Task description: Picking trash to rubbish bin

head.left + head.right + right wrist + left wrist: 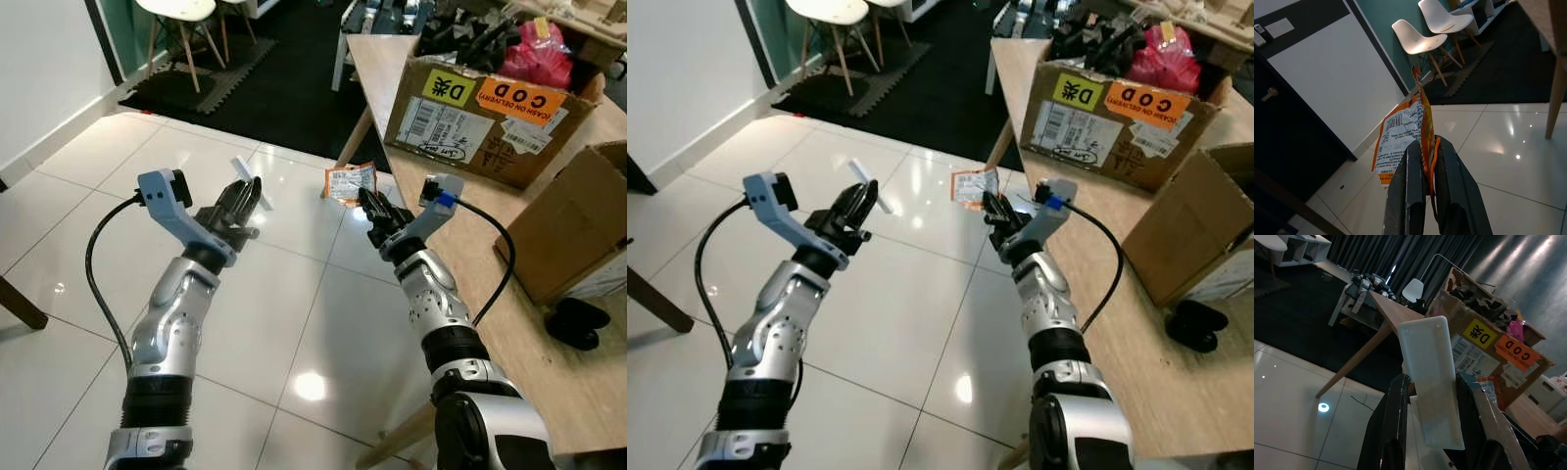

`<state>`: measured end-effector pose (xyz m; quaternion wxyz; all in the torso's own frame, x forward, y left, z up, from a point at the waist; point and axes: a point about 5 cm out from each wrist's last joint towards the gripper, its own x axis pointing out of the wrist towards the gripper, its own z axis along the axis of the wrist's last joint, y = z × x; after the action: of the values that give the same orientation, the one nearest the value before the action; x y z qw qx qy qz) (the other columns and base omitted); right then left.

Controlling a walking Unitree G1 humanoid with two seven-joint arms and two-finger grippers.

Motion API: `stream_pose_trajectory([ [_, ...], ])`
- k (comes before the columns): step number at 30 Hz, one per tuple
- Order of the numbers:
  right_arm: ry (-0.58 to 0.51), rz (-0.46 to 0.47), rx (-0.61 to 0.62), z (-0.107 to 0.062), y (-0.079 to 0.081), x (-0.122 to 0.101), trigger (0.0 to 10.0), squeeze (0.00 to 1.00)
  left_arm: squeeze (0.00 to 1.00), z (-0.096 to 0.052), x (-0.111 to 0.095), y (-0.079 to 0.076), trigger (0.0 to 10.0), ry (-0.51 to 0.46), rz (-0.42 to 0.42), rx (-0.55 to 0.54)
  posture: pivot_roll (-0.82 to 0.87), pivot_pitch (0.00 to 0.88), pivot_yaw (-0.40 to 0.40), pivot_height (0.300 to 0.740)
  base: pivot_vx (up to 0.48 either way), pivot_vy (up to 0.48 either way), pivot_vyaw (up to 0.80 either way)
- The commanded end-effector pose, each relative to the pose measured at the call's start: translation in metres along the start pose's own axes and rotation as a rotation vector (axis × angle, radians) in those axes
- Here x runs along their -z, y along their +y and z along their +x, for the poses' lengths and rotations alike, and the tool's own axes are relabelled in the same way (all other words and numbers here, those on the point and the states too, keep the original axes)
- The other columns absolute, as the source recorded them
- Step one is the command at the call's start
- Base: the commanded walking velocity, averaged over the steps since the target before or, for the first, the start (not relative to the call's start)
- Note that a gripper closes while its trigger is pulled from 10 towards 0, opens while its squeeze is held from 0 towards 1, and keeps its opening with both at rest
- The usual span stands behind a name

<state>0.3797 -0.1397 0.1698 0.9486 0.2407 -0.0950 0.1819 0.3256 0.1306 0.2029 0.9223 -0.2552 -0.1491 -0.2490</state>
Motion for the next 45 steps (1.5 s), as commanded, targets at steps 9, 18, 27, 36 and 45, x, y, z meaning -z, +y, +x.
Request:
stream_pose_trajectory([
  [9,0.002,0.007,-0.006,0.000,-0.001,-0.001,10.0,0.00,0.00,0.001,0.001,-0.004,10.0,-0.006,0.000,0.025,0.07,0.108,-0.047,0.740,0.341,0.000,0.00],
  [18,0.006,0.009,-0.014,-0.001,0.000,0.000,10.0,0.00,0.00,0.001,0.001,-0.004,10.0,-0.008,-0.001,0.034,0.07,0.106,-0.047,0.740,0.414,0.000,0.00],
  [27,0.009,0.009,-0.023,0.001,0.002,0.000,10.0,0.00,0.00,0.002,0.001,-0.005,10.0,-0.007,-0.001,0.046,0.07,0.099,-0.051,0.740,0.480,0.000,0.00],
  [36,0.010,0.004,-0.011,0.002,0.001,-0.002,10.0,0.00,0.00,0.003,0.001,-0.006,10.0,-0.009,-0.003,0.055,0.07,0.097,-0.049,0.740,0.480,0.000,-0.16],
  [45,-0.033,-0.004,0.003,0.002,-0.003,-0.014,10.0,0.00,0.00,0.004,-0.002,-0.007,10.0,-0.034,-0.017,0.059,0.07,0.097,-0.049,0.740,0.075,0.000,-0.80],
])
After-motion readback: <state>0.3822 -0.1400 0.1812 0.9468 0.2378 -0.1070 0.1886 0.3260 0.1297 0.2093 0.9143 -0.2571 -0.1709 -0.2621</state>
